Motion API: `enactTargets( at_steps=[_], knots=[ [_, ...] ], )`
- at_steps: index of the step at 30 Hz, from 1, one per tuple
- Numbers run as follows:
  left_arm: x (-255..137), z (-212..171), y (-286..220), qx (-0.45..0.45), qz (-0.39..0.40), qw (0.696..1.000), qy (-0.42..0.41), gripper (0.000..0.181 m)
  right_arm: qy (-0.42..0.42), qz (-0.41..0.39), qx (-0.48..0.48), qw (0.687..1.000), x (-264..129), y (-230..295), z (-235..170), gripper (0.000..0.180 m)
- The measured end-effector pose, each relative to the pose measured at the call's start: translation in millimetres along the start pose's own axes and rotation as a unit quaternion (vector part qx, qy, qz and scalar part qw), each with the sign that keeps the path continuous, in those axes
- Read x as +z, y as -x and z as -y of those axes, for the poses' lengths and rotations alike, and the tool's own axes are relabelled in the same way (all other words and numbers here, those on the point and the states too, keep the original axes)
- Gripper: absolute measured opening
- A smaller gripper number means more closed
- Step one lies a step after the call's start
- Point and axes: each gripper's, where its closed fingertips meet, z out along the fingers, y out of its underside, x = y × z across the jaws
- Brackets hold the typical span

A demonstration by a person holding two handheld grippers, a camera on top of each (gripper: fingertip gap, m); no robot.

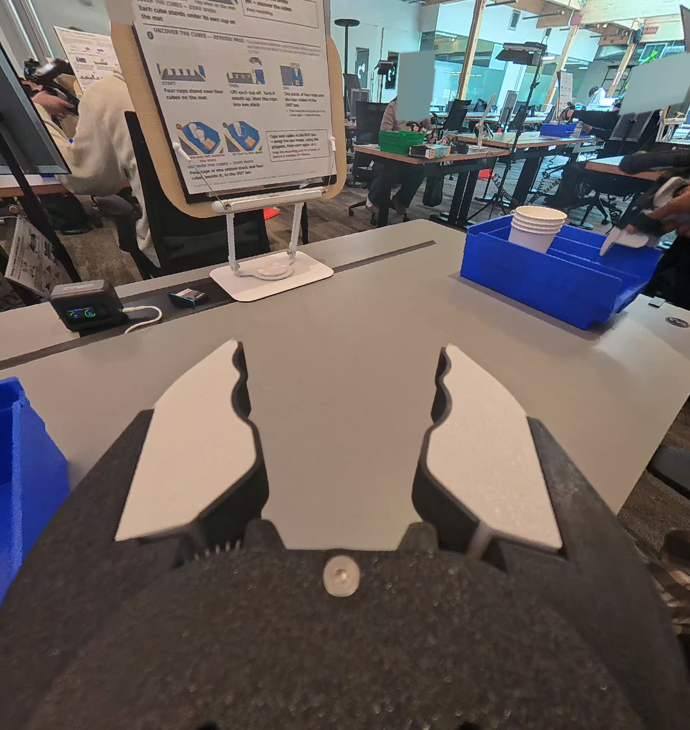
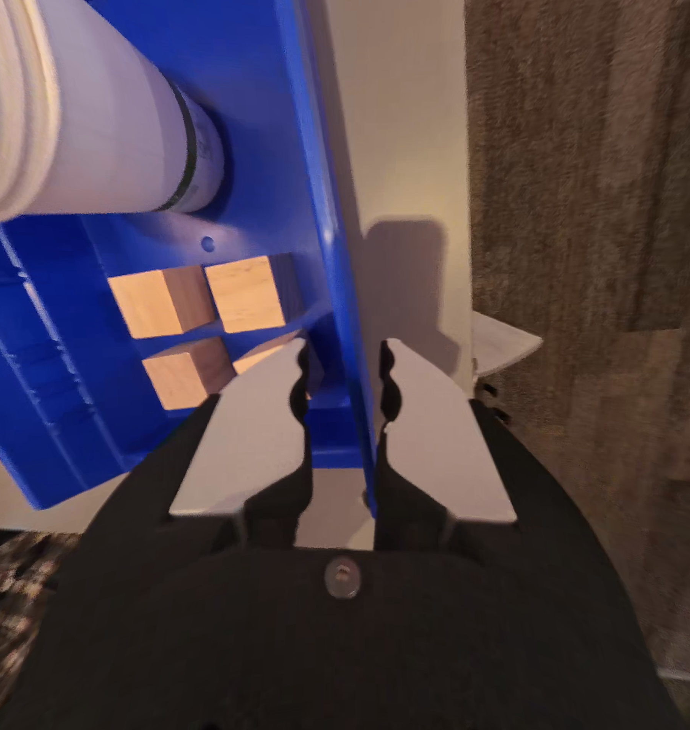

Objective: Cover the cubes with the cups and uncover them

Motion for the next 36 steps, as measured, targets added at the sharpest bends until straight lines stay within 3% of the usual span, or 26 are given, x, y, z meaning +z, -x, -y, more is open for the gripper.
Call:
enactTargets(
  at_steps=[3,10,19,36],
  knots=[
    [1.6,-1.0,2.8,0.0,0.002,1.0,0.0,0.089,0.024,-0.006,0.027,0.999,6.5,-2.1,0.8,0.006],
    [0.5,2.0,2.5,-0.001,-0.008,1.0,-0.008,0.085,0.033,-0.015,-0.025,0.999,9.3,2.9,-0.6,0.004],
    [-17.2,15.7,-4.2,0.005,-0.012,1.0,-0.024,0.083,0.012,-0.017,-0.08,0.997,19.6,46.0,3.3,0.003],
    [-70.9,45.2,10.5,0.003,0.02,0.998,-0.065,0.082,0.006,0.023,-0.197,0.98,54.6,222.7,-2.1,0.003]
  ],
)
